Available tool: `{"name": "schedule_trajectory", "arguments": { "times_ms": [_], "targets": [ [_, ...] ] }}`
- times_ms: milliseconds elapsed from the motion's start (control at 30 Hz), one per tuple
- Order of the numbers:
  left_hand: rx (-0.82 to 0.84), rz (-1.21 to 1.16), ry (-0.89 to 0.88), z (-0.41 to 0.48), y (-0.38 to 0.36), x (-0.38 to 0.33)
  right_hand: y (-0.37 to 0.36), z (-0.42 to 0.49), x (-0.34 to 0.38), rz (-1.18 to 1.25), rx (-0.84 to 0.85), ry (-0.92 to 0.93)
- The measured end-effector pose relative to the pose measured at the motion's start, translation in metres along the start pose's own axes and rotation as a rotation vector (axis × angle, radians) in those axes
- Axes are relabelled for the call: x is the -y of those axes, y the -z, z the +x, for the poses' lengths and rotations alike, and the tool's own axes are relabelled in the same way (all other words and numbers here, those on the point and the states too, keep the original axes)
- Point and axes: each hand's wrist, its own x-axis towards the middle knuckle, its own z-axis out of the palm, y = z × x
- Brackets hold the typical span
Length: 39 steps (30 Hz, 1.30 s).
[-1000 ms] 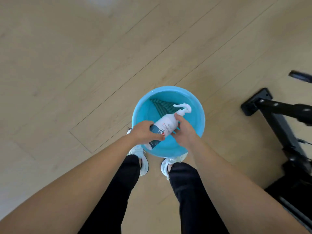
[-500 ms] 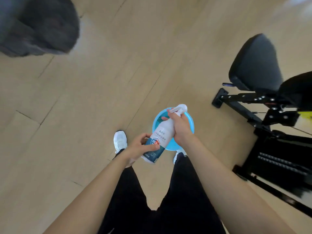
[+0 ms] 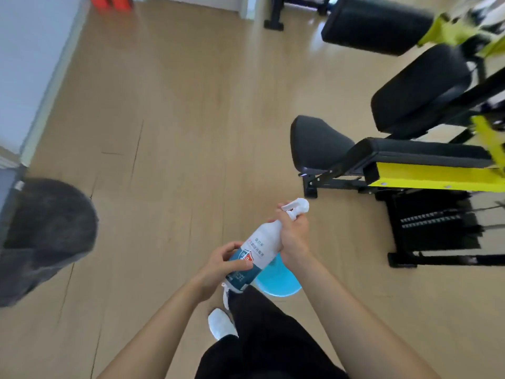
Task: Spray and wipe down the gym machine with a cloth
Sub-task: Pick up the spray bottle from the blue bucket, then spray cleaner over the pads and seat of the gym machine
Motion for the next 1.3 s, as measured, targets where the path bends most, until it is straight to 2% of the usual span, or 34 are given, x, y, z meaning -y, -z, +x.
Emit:
{"name": "schedule_trajectory", "arguments": {
  "times_ms": [167,300,467,700,967,1167,1300],
  "targets": [
    [0.048,0.085,-0.044,0.048,0.016,-0.079,-0.020,0.033,0.052,0.114,-0.175,0.104],
    [0.089,0.167,-0.047,0.099,0.028,-0.143,-0.036,0.072,0.093,0.211,-0.336,0.088],
    [0.176,0.308,-0.044,0.150,0.039,-0.211,-0.052,0.108,0.139,0.307,-0.440,0.078],
    [0.291,0.389,0.021,0.211,0.057,-0.265,-0.080,0.153,0.173,0.415,-0.535,0.047],
    [0.571,0.597,0.154,0.269,0.086,-0.338,-0.124,0.167,0.207,0.401,-0.780,-0.134],
    [0.681,0.663,0.183,0.307,0.075,-0.373,-0.125,0.181,0.240,0.415,-0.893,-0.021],
    [0.750,0.722,0.171,0.338,0.049,-0.395,-0.110,0.207,0.263,0.467,-0.925,-0.019]
  ]
}}
